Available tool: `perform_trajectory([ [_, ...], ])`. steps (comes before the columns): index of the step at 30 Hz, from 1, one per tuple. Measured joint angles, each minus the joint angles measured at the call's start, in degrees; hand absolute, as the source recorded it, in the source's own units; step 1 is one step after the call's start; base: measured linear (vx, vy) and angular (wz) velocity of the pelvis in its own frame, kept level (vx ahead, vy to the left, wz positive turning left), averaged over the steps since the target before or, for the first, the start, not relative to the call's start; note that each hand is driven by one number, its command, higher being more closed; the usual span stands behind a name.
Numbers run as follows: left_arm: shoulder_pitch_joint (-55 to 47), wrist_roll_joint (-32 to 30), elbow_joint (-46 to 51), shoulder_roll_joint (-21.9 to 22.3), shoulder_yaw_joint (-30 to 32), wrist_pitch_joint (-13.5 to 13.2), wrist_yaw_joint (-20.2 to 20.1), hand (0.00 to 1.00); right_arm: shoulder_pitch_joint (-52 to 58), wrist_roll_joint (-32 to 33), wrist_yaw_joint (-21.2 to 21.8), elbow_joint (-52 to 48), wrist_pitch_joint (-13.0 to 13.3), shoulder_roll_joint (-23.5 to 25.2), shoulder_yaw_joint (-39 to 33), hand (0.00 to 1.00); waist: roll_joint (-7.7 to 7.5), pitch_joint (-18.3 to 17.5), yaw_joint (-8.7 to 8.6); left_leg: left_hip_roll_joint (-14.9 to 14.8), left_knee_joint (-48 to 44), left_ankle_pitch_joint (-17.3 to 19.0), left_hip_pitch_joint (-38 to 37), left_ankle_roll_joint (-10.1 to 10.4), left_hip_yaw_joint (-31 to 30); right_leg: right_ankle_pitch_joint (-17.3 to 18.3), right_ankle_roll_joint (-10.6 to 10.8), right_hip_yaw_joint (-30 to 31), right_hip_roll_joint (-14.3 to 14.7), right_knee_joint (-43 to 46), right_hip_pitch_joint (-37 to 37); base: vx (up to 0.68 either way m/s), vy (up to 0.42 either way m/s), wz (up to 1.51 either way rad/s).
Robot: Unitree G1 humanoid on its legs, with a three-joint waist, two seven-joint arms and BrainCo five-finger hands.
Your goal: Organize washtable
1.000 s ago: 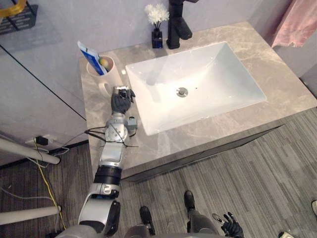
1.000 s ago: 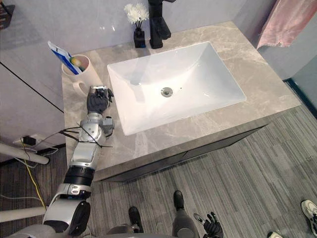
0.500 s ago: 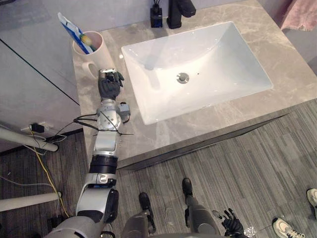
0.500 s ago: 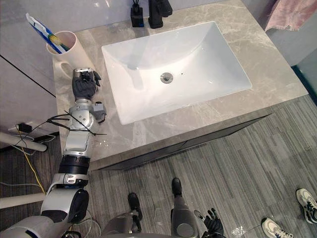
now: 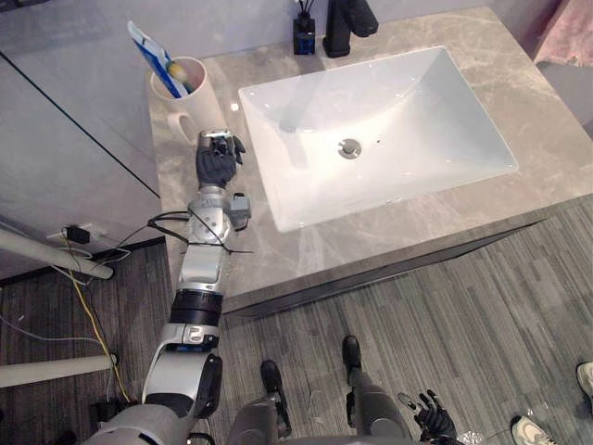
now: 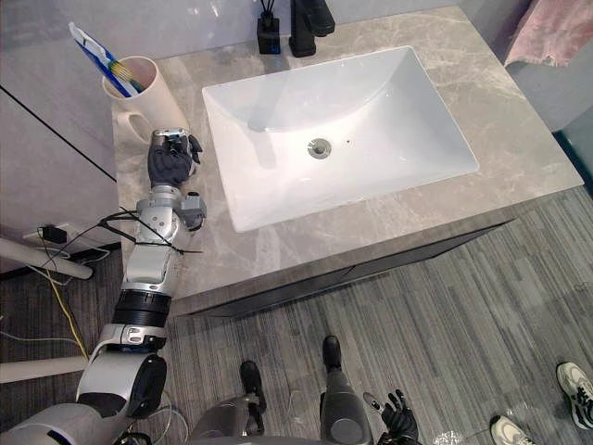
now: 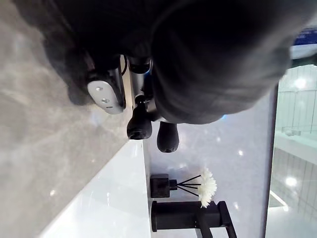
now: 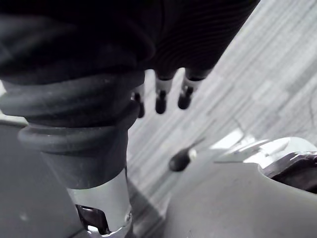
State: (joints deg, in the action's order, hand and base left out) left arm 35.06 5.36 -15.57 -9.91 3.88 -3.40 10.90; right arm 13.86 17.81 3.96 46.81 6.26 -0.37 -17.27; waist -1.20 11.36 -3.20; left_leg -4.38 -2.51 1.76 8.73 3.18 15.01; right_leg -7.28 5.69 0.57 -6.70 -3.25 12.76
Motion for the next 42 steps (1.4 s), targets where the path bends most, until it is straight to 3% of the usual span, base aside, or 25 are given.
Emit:
perform_trajectory([
  [7, -13.23, 3.08, 15.10, -1.22, -3.84, -0.66, -5.35, 1.00, -0.03, -0.02, 0.12, 3.48, -0.12, -0.08, -1.32, 0.00, 0.25, -0.37, 1.08, 0.65, 0.42, -0.04, -4.39, -0.06, -1.77, 0.81, -0.21, -2.46, -0.45, -0.09, -5.41, -0.02, 0.004, 0.16],
  [18, -36.40, 6.33, 25.93, 1.43, -6.73, -0.31, -12.15, 1.00, 0.23, -0.41, 1.35, 8.99, -0.62, -2.50, -1.37, 0.00, 2.82, -6.68, 2.90, 0.52, 2.57, -0.05, -10.94, 0.01, -4.26, 2.36, -0.45, -6.12, -0.31, -1.06, -13.17, 0.00, -0.006, 0.15],
  [23, -41.59, 6.34, 30.12, 1.69, -7.68, -0.19, -13.15, 1.00, 0.18, -0.44, 1.44, 11.42, -0.64, -2.55, -0.71, 0.00, 2.04, -8.77, 4.06, 0.58, 2.87, -0.02, -13.15, 0.07, -5.63, 3.21, -0.14, -7.59, -0.42, -1.10, -15.73, -0.02, -0.002, 0.14],
  [30, -46.93, 6.58, 31.75, 1.83, -9.56, -0.03, -14.81, 1.00, -0.04, -0.49, 1.48, 12.66, -1.43, -2.59, 0.99, 0.00, 0.86, -9.86, 4.06, 0.75, 4.63, -0.66, -14.72, 0.41, -7.08, 3.45, 0.00, -8.86, -0.42, -2.10, -17.62, -0.01, -0.010, 0.08],
  [42, -50.28, 7.55, 31.78, 2.98, -9.86, 0.87, -15.92, 1.00, -0.98, -0.54, 2.06, 14.72, -1.83, -3.20, 2.03, 0.00, 0.60, -10.63, 4.08, 0.91, 5.70, -0.95, -15.79, 0.02, -7.81, 4.17, 0.43, -9.92, -0.53, -2.08, -18.72, 0.00, -0.004, 0.04],
])
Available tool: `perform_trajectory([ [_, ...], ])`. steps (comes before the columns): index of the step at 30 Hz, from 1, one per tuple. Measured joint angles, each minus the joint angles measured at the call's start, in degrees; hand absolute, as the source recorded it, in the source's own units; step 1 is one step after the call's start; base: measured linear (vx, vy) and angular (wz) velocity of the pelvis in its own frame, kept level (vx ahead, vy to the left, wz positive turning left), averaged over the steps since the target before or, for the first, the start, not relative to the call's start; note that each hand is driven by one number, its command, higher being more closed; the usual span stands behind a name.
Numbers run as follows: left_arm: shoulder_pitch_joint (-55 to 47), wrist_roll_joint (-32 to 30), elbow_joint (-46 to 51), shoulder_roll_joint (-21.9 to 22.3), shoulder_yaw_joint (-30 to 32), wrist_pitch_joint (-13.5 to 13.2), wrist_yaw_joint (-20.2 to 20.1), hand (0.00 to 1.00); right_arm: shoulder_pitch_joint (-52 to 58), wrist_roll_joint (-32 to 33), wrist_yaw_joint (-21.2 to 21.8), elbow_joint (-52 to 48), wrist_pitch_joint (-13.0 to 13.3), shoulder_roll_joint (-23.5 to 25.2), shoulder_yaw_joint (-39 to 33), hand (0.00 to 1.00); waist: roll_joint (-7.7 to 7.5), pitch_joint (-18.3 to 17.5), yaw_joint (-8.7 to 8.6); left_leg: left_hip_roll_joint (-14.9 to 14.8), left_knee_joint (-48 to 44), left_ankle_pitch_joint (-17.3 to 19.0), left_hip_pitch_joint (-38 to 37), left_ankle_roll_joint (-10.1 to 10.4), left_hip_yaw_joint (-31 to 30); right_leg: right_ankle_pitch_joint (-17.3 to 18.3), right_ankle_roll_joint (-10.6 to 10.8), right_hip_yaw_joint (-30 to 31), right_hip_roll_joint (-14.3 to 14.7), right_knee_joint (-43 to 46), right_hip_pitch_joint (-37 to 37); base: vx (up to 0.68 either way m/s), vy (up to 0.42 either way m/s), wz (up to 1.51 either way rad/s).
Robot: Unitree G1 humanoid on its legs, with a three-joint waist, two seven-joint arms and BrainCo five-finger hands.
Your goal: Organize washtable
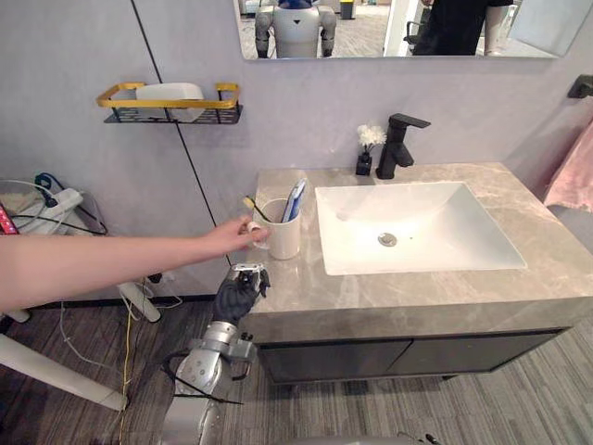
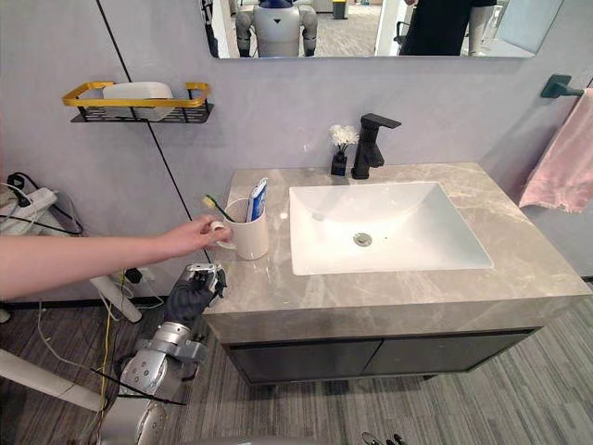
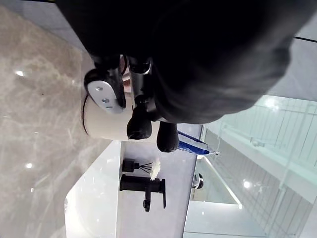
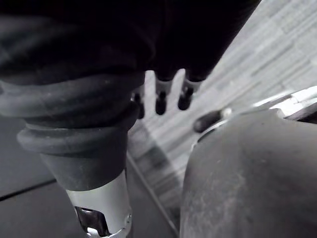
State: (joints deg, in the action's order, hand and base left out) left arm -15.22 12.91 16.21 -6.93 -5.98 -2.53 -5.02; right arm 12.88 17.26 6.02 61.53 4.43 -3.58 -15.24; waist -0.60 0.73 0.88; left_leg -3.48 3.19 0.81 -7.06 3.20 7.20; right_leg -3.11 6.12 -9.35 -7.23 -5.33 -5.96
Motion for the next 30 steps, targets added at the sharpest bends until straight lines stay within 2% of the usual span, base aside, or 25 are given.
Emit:
perform_trajectory([
  [15, 0.60, -0.04, -2.55, -0.02, -1.44, 0.21, -0.66, 1.00, 0.00, 0.01, 0.00, 0.04, -0.02, -0.35, 0.73, 0.00, 0.14, -0.37, -0.27, -0.04, 0.77, 0.01, 0.51, 0.01, 0.76, 0.27, -0.01, 0.36, 0.12, -0.16, 1.12, -0.01, -0.005, -0.01],
  [22, 7.26, -2.66, -12.64, -0.21, -2.64, 1.00, -0.75, 1.00, -0.14, -0.18, -0.03, -0.60, -0.06, -0.42, 0.70, 0.00, 0.41, -0.57, -1.76, -0.41, 0.76, 0.10, 1.87, 0.09, 2.52, 0.16, -0.13, 2.12, 0.55, -0.18, 3.45, 0.00, -0.019, -0.14],
  [28, 13.79, -2.94, -17.15, -0.21, -1.15, 1.02, 0.89, 1.00, 0.07, -1.96, -0.04, -2.41, -0.60, -0.31, 0.42, 0.00, 0.69, -0.67, -3.24, -0.77, 0.21, 0.93, 2.71, 0.54, 4.14, -0.05, -0.37, 4.03, 1.21, -0.22, 5.14, 0.00, -0.019, -0.18],
  [30, 15.15, -3.75, -18.30, -0.18, -0.19, 1.04, 1.81, 1.00, 0.09, -2.06, -0.05, -2.48, -0.61, -0.29, 0.10, 0.00, 0.82, -0.58, -3.25, -1.17, -0.25, 1.32, 2.82, 0.61, 4.61, -0.11, -0.45, 4.65, 1.35, -0.23, 5.36, 0.00, -0.028, -0.16],
])
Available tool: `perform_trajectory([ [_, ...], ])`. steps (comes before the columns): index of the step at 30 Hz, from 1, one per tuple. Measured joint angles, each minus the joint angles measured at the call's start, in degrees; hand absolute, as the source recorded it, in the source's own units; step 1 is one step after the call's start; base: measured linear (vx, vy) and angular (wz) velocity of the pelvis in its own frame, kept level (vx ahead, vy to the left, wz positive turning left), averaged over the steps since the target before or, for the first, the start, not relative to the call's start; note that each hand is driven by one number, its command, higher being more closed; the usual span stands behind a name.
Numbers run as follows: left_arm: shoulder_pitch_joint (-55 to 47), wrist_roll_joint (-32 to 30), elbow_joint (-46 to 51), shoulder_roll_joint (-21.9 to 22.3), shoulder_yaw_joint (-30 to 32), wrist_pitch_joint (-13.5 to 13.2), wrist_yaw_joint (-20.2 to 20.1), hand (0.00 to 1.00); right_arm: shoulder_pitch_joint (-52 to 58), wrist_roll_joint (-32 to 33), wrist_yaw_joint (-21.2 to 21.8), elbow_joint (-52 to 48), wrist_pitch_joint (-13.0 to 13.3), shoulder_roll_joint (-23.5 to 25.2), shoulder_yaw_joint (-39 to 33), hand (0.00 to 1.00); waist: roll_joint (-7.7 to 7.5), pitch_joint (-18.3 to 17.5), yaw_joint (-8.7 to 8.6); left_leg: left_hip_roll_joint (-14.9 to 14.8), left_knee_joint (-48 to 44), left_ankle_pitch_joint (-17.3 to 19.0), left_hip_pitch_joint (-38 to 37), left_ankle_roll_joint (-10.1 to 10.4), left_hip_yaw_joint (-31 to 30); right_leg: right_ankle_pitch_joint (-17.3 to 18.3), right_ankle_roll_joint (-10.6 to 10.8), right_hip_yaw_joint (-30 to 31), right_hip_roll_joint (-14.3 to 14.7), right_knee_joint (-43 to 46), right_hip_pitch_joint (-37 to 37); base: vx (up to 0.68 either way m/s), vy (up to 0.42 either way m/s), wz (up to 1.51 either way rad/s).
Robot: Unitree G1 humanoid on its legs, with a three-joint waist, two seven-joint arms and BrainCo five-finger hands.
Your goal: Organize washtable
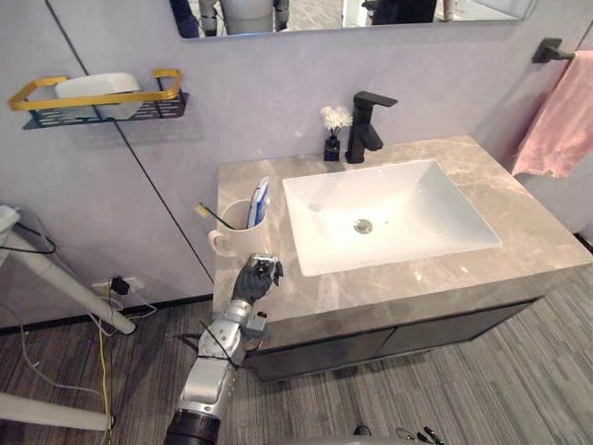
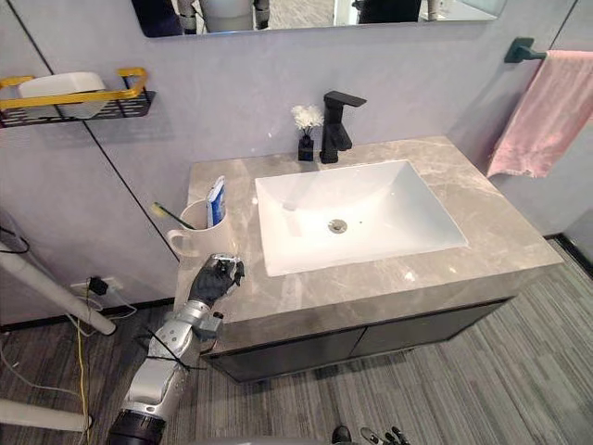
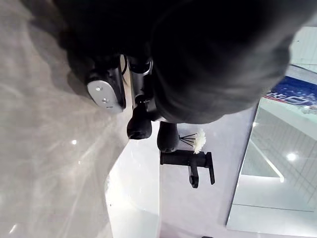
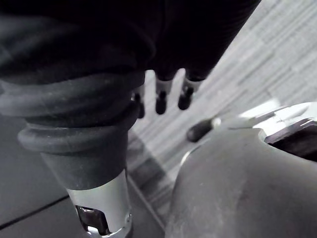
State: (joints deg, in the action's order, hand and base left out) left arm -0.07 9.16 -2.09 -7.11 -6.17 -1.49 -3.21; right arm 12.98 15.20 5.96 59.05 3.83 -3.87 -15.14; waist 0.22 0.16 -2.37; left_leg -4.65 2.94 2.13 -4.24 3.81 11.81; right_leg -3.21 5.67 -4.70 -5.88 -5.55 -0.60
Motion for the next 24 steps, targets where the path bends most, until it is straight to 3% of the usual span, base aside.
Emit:
perform_trajectory([
  [7, 1.64, -1.63, -1.12, 0.05, 2.56, 0.02, 2.24, 1.00, 0.98, -0.05, 0.01, -1.86, 0.01, 0.60, -1.23, 0.00, 0.09, 0.10, -0.09, -0.39, -0.52, 0.25, 0.79, 0.20, 0.97, -0.26, -0.31, 0.71, 0.39, -0.06, 0.97, -0.02, -0.022, -0.06],
  [14, 3.54, -7.50, -3.00, 0.04, 6.48, 0.11, 4.94, 1.00, 1.75, -0.05, 0.08, -3.89, 0.09, 1.40, -2.36, 0.00, 0.29, 0.24, -0.07, -0.94, -1.38, 0.65, 1.48, 0.46, 1.20, -0.59, -0.67, 1.55, 0.93, -0.29, 1.69, -0.04, -0.025, -0.06],
  [24, 4.72, -7.69, -3.01, 0.01, 11.43, 1.18, 6.18, 1.00, 2.35, -0.05, 0.46, -6.64, 0.30, 2.34, -2.36, 0.00, 0.29, 0.55, -0.02, -1.15, -1.41, 0.68, 1.84, 0.53, 1.23, -0.74, -0.66, 1.62, 1.17, -0.31, 1.93, 0.00, -0.002, 0.00],
])
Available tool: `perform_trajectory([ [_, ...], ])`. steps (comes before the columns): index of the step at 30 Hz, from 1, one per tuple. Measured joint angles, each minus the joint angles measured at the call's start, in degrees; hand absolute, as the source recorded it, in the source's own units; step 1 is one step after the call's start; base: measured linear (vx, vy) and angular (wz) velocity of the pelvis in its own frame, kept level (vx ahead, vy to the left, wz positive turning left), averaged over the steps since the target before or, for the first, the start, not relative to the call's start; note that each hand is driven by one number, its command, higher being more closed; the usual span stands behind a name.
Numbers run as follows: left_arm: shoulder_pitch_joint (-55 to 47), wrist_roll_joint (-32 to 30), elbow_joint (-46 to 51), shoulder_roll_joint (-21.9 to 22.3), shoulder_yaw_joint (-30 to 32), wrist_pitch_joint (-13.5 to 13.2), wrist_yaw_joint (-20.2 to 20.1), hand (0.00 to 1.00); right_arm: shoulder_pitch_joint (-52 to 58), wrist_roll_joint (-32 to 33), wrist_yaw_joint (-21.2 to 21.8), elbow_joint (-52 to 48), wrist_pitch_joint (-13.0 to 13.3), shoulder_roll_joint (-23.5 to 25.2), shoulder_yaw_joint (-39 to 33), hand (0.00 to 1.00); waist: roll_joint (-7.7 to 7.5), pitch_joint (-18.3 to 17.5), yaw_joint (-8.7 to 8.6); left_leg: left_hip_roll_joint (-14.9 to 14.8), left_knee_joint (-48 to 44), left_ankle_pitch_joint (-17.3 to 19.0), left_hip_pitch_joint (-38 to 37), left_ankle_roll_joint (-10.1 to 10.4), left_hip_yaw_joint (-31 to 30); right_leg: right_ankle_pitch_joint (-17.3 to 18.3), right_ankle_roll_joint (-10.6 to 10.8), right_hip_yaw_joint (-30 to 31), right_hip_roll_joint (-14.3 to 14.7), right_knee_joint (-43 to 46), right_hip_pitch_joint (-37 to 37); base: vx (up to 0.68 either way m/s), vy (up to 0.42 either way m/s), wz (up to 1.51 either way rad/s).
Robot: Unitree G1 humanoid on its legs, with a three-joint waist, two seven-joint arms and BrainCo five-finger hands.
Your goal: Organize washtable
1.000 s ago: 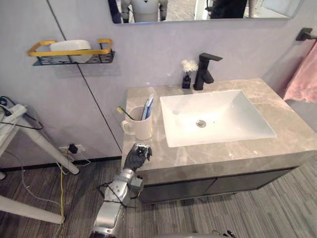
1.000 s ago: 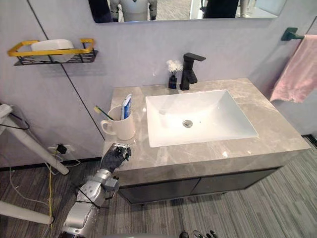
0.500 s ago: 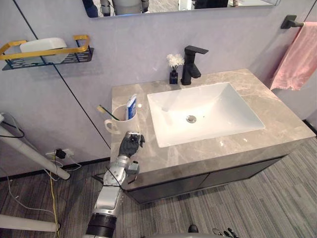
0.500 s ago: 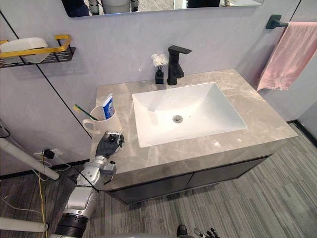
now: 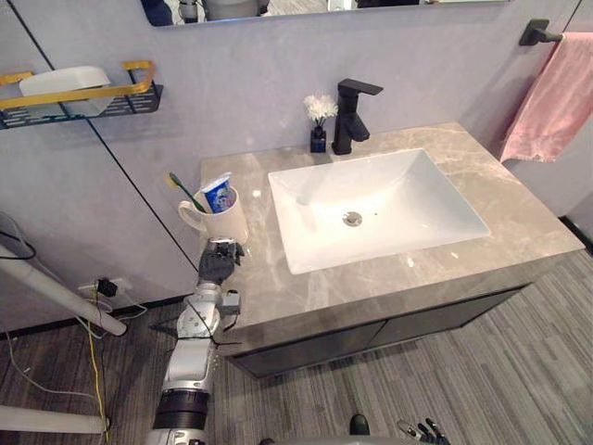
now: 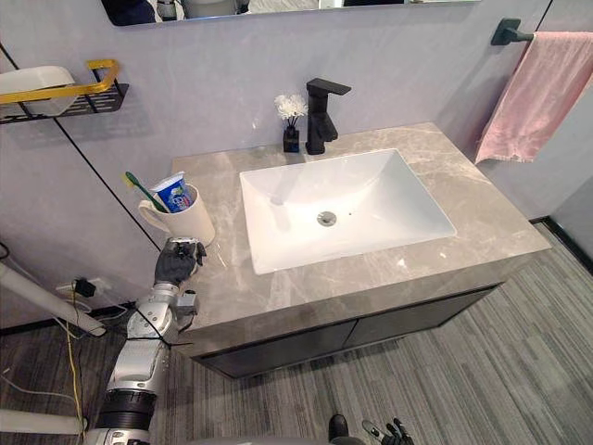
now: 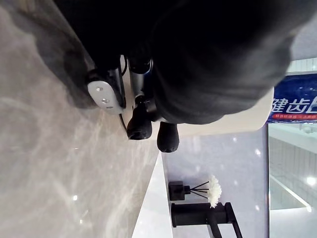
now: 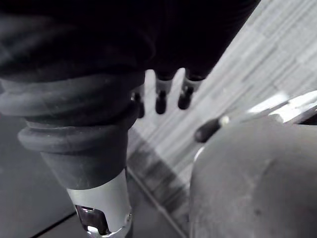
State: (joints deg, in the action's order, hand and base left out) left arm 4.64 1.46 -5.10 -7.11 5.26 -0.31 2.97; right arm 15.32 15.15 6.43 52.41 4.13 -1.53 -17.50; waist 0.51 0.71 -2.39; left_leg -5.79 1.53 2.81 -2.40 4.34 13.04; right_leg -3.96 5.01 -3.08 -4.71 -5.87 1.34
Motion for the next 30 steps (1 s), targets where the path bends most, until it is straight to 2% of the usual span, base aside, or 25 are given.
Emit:
perform_trajectory([
  [5, 0.44, -0.02, -0.19, -0.14, 1.69, 0.03, 0.82, 1.00, 0.13, -0.02, 0.03, -0.02, 0.00, -0.02, 0.03, 0.00, 0.00, 0.14, 0.03, -0.01, -0.01, 0.00, -0.01, 0.00, -0.01, -0.01, 0.00, 0.00, 0.01, -0.02, 0.11, -0.01, -0.003, 0.00],
  [17, 7.90, -0.08, -6.82, -4.40, 3.43, 0.06, 4.76, 1.00, 0.46, -0.02, 0.02, -1.87, -0.01, 0.05, -0.04, 0.00, 0.35, 1.67, -0.07, 0.29, 0.02, 0.00, 0.70, 0.01, 0.85, -0.19, 0.07, 0.47, 0.05, 0.01, 0.90, 0.00, -0.001, -0.02],
  [30, 7.97, 0.07, -6.46, -4.47, 2.47, 0.04, 4.66, 1.00, 0.92, 0.01, -0.04, -2.07, 0.31, 0.46, -1.42, 0.00, 0.94, 2.11, -0.05, 0.81, -0.09, 0.01, 0.96, -0.05, 1.56, -1.08, 0.22, 1.21, -0.39, -0.06, 2.13, -0.04, -0.009, -0.04],
])
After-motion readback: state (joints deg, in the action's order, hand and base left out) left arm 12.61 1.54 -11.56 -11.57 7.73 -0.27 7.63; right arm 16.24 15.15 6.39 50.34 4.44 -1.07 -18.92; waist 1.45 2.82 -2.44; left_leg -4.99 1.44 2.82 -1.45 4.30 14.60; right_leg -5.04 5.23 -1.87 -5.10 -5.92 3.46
